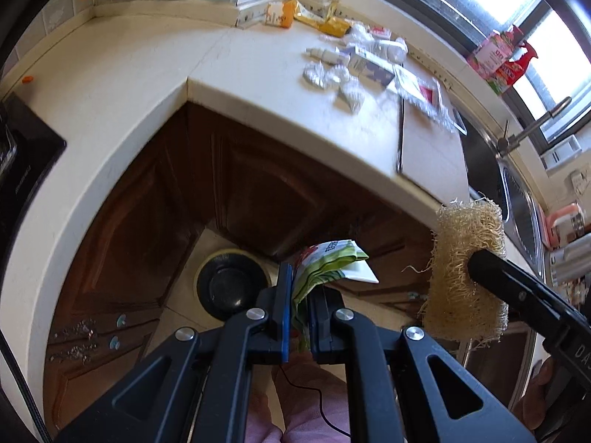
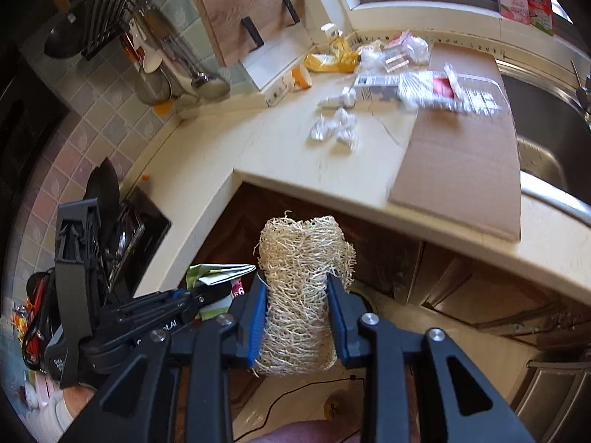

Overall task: Collect trash
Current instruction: 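Lift the wrapper and noodle nest and carry both down toward the black bin, then open both tools over the bin to drop wrapper and noodle nest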

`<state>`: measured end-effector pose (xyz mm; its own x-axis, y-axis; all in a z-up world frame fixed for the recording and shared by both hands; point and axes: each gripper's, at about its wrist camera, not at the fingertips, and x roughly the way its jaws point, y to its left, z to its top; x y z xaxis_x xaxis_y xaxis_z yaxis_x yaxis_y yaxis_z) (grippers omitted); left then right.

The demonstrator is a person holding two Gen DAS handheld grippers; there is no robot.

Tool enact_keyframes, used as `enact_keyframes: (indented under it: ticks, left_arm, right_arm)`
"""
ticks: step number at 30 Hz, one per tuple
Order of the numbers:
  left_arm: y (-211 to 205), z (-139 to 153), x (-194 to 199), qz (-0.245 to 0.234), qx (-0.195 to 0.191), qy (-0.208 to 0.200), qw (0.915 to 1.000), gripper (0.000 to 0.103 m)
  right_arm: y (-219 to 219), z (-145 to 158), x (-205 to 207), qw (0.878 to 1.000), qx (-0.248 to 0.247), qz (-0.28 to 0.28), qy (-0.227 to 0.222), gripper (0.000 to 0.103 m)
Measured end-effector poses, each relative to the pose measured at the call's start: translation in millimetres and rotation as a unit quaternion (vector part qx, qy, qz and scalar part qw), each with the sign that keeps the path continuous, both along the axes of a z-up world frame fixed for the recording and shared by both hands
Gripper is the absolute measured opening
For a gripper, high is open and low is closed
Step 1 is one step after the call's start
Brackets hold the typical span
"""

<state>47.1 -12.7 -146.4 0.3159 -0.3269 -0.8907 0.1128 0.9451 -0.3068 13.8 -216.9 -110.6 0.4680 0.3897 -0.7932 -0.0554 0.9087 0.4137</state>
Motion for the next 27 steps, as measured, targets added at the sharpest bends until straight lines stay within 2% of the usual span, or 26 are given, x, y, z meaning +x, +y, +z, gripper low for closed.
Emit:
enact_keyframes:
  ticks: [4,8,14,23,27]
  left_arm:
    - [3,-18,-19,-0.014,0.009,0.008,0.9998,0.006]
    - [11,-48,-28,-0.012,0.004,0.03,0.9995,0.006]
    - [15,-115,-31,-0.015,0.023,0.08,0.9964,0.006]
    - [17,-232,0,-0.014,0.049,0.129,0.9904,0.006]
    - [17,-273,15,-0.009,0.074,0.137,0.9877,0.014]
  right_arm:
    - [4,-37,-12,0.999,0.028,-0.006,0.043,0.03]
    - [13,-80,-12,0.995,0.033,-0.005,0.089,0.03]
    - [28,-145,-2,0.99,0.034,0.0,0.136,0.031]
    - [49,-265,28,0.979,0.023,0.001,0.203,0.033]
    - [55,-304,44,0.976,0.019,0.008,0.217,0.036]
